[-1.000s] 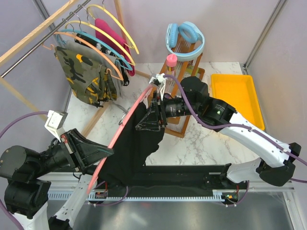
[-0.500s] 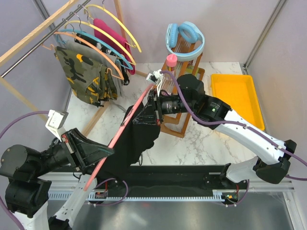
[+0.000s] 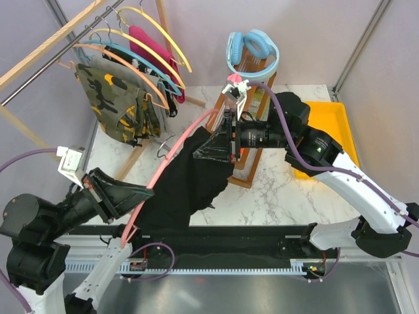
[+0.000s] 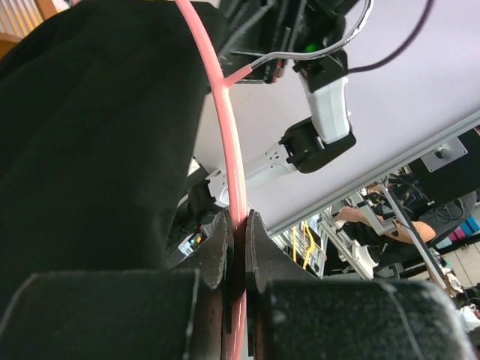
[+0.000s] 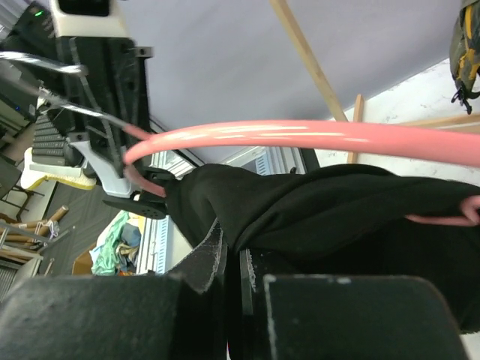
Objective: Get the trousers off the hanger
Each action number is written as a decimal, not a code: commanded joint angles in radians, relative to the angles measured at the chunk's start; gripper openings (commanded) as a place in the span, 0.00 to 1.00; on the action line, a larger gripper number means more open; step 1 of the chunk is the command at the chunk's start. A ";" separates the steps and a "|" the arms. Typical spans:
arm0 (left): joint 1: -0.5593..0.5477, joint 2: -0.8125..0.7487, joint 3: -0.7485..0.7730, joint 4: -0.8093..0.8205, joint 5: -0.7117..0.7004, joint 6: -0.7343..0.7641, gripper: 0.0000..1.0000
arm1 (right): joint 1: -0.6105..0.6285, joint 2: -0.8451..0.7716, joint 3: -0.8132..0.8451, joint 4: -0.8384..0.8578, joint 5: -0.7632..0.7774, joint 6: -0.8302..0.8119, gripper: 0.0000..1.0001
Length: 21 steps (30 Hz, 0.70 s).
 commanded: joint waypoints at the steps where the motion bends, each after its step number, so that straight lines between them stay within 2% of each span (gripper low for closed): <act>1: 0.009 0.035 -0.023 0.075 -0.037 -0.023 0.02 | 0.007 -0.065 -0.028 0.045 -0.058 -0.016 0.00; 4: 0.007 0.050 0.064 0.022 -0.064 0.015 0.02 | -0.007 -0.088 -0.064 0.011 -0.021 -0.046 0.00; 7: -0.002 0.065 0.083 -0.012 -0.083 0.029 0.02 | -0.019 -0.103 -0.042 0.004 -0.039 -0.033 0.00; 10: -0.010 0.065 0.085 -0.064 -0.187 0.056 0.02 | -0.021 -0.140 0.001 -0.010 -0.029 -0.025 0.00; 16: -0.030 0.058 0.068 -0.148 -0.354 0.055 0.02 | -0.027 -0.246 0.021 -0.067 0.140 -0.055 0.00; 21: -0.037 0.061 0.088 -0.231 -0.465 0.091 0.02 | -0.027 -0.283 0.145 -0.180 0.342 -0.132 0.00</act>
